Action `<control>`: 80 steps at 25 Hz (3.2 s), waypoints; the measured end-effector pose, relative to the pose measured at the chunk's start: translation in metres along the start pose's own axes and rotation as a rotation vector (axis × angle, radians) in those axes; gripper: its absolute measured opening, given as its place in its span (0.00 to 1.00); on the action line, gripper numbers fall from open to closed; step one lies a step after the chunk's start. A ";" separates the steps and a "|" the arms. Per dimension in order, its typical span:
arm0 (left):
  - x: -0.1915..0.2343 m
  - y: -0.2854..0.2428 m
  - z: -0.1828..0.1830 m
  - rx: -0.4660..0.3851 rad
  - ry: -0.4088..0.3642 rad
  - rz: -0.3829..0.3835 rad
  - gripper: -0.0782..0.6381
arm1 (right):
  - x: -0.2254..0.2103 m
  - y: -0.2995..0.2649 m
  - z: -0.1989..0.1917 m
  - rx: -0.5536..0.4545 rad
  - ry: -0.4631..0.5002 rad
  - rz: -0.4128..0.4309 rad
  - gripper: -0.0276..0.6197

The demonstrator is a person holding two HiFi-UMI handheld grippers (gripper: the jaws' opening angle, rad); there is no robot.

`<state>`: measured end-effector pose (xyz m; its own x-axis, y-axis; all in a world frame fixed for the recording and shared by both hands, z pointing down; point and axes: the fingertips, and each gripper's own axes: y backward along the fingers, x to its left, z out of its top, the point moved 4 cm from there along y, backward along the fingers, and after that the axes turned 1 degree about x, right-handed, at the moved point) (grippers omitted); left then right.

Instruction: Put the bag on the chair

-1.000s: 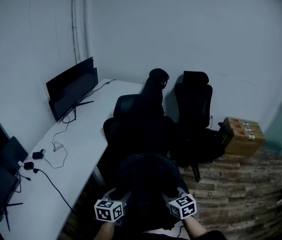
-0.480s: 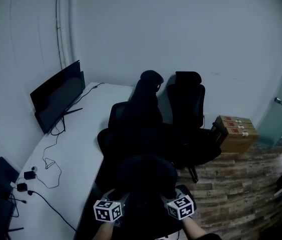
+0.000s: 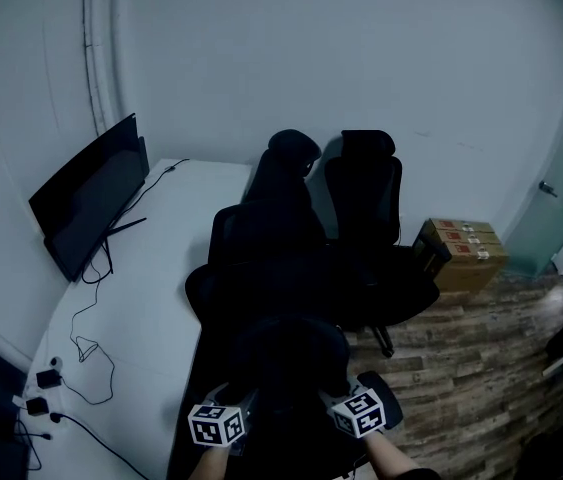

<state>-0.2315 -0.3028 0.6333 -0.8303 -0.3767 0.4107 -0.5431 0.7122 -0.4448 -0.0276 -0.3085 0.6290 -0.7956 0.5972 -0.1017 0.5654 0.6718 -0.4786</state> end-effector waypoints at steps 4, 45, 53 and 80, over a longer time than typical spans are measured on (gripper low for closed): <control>0.014 -0.014 0.001 0.020 0.013 -0.003 0.41 | -0.009 -0.020 -0.003 0.005 -0.003 0.003 0.20; 0.104 -0.117 -0.042 0.163 0.050 0.118 0.48 | -0.087 -0.146 -0.073 0.202 -0.098 -0.034 0.38; 0.100 -0.124 -0.037 0.155 0.033 0.134 0.49 | -0.106 -0.146 -0.084 0.249 -0.137 -0.103 0.42; 0.069 -0.109 -0.039 0.138 0.008 0.097 0.51 | -0.125 -0.093 -0.106 0.310 -0.278 -0.186 0.43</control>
<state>-0.2247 -0.3833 0.7408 -0.8791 -0.3047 0.3664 -0.4726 0.6565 -0.5880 0.0423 -0.3991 0.7789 -0.9298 0.3095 -0.1992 0.3488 0.5683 -0.7453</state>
